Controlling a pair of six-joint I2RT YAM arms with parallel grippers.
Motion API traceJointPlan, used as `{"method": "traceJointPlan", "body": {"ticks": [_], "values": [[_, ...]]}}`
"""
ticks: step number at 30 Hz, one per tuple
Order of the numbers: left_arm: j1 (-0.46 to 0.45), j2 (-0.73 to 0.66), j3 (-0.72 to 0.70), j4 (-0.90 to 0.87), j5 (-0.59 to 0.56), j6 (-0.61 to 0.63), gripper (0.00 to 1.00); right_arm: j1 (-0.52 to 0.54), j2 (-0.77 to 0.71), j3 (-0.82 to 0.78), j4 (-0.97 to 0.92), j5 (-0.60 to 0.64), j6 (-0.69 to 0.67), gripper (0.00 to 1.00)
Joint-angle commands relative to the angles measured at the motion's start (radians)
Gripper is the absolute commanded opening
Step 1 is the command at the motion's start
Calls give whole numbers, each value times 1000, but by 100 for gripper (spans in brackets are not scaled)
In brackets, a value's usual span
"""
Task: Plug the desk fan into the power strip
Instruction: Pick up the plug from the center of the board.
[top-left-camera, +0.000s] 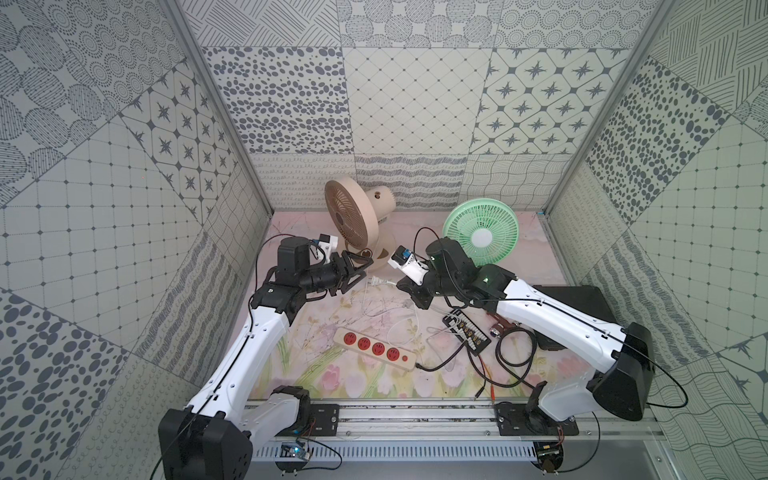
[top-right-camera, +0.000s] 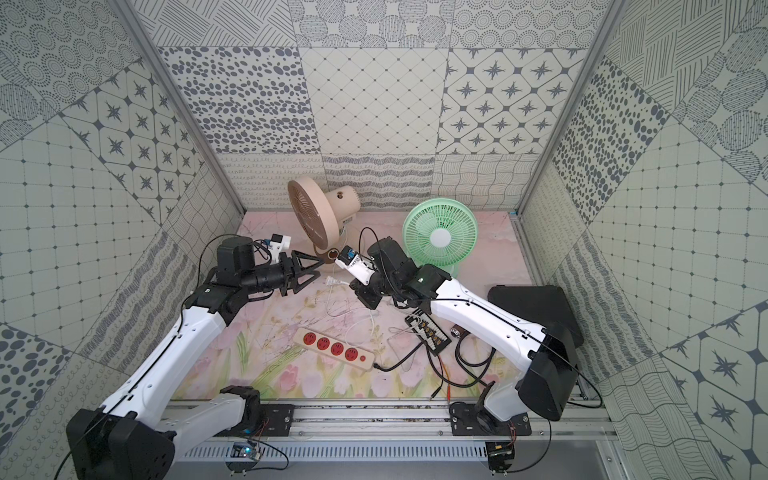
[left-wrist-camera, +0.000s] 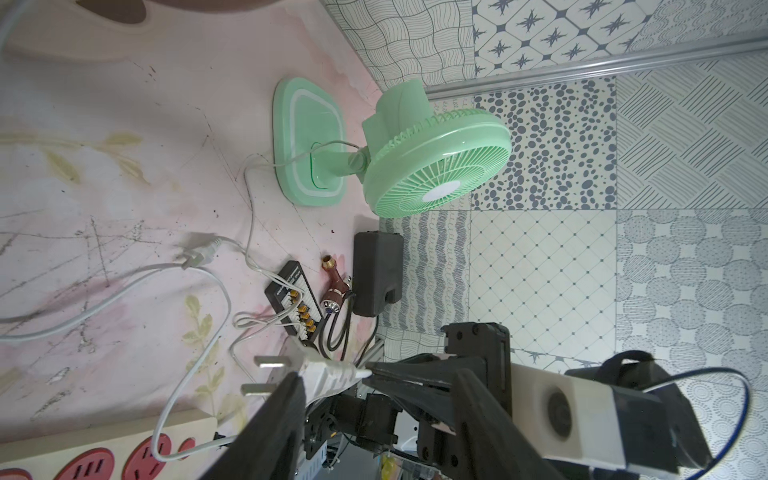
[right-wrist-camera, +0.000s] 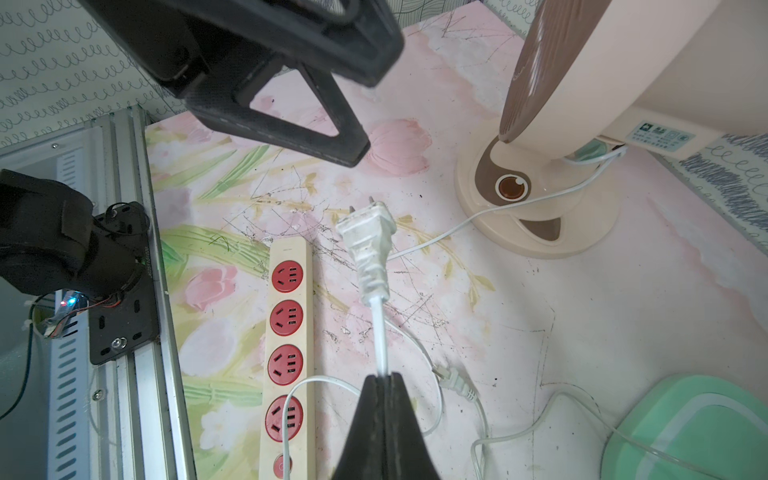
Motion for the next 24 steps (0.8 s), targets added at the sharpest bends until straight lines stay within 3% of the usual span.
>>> {"method": "traceJointPlan", "body": {"ticks": [1, 5, 11, 19, 24], "values": [[4, 5, 11, -110, -33, 109, 69, 3, -28, -11, 63, -32, 3, 0], [4, 9, -31, -80, -31, 91, 66, 2, -31, -25, 85, -44, 16, 0], [4, -20, -153, 118, 27, -37, 62, 1, -46, -54, 104, -48, 50, 0], [4, 6, -262, 344, 85, -192, 76, -5, -77, -104, 137, -82, 75, 0], [4, 34, -318, 521, 126, -303, 72, -17, -84, -124, 160, -116, 95, 0]]}}
